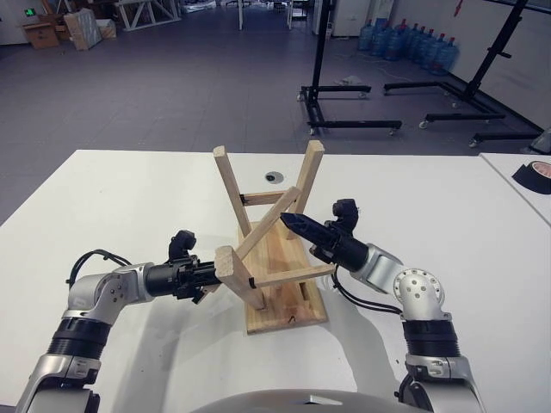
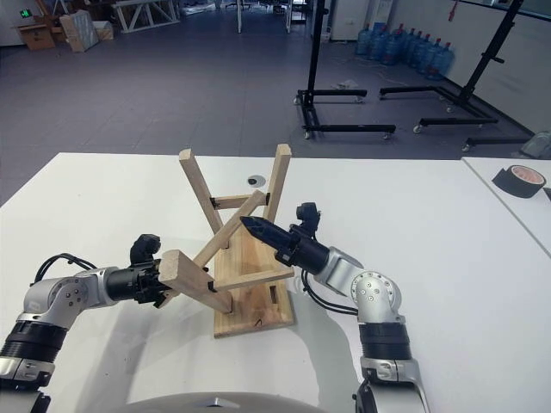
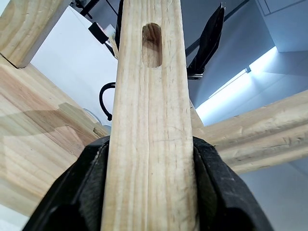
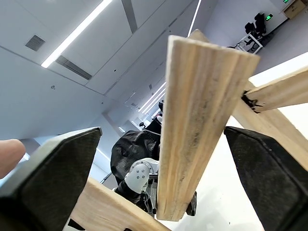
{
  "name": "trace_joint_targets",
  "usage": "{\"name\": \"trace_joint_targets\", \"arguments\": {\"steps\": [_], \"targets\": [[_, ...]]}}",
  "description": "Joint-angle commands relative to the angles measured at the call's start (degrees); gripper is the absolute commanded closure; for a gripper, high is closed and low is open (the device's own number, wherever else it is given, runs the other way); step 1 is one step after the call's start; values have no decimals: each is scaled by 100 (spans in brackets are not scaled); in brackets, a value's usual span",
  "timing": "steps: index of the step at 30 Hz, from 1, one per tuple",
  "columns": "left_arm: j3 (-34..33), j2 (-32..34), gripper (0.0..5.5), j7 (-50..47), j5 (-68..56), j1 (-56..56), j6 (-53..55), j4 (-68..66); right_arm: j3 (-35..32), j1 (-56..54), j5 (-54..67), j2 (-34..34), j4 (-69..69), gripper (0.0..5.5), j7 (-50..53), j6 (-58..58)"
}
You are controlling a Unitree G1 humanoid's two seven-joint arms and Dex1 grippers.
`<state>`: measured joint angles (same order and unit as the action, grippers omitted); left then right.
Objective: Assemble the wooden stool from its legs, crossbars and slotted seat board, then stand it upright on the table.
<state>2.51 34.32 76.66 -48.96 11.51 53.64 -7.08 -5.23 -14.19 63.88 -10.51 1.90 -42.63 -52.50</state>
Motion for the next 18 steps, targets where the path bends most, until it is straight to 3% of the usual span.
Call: {"name": "trace_joint_targets", "arguments": {"steps": [1, 10, 18], "targets": [[24, -3, 346, 130, 34, 165, 13, 27, 1, -161, -99, -49, -137, 82, -20, -78], [180, 10, 346, 300, 120, 194, 40, 37, 138, -341, -251, -64, -290, 82, -197, -220], [199, 0, 346, 362, 230, 235, -15, -70, 212, -401, -397, 54, -376, 224, -247, -169]]}}
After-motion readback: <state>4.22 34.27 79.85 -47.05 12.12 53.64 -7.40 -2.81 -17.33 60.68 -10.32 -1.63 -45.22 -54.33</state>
